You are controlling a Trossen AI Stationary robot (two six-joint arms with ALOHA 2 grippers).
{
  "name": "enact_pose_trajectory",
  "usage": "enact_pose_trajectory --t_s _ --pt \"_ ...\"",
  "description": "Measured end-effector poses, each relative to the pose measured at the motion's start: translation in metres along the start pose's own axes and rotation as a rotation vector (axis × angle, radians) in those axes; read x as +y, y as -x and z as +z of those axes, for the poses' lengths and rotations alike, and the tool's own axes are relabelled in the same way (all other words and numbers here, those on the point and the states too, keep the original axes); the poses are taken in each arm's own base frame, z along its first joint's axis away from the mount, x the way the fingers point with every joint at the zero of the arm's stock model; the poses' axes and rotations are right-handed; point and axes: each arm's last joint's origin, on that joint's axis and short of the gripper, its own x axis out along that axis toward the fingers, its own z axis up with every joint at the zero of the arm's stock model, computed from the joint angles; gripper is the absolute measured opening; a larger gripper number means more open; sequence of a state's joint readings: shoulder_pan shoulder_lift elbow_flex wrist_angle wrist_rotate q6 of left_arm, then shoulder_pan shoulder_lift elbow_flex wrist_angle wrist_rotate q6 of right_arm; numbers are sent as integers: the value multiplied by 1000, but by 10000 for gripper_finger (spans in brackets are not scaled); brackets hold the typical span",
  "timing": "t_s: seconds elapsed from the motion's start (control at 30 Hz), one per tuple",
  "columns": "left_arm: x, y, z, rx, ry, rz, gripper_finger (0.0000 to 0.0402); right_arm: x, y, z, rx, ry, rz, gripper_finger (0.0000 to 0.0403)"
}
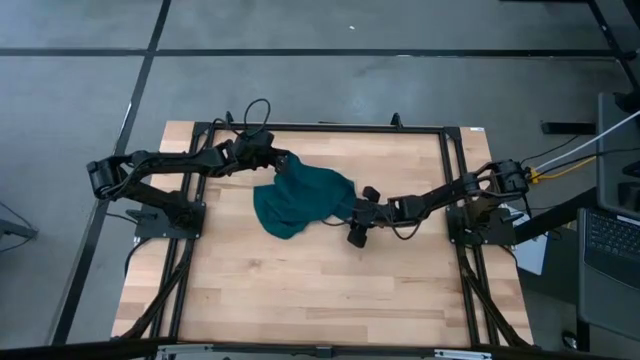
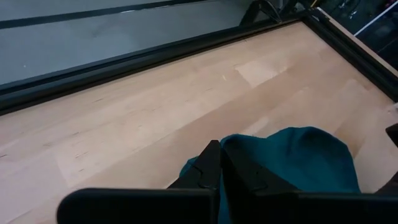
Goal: Fold microfiber towels
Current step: Fold the green napkin
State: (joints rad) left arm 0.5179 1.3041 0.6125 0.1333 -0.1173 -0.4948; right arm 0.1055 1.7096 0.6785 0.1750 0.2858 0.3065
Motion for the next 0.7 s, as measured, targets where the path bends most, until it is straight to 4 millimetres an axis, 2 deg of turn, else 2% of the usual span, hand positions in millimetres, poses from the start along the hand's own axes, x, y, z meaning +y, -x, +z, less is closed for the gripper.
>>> enact_pose_trajectory --t_s 0.3,0.57,0.7 --pt "0 0 0 -5 11 -3 2 0 -1 0 3 35 14 159" --pt "-1 0 1 -14 35 -8 2 1 -18 -6 -2 39 42 158" --pt "-1 0 1 -14 41 -7 2 1 -18 -7 -6 48 8 130"
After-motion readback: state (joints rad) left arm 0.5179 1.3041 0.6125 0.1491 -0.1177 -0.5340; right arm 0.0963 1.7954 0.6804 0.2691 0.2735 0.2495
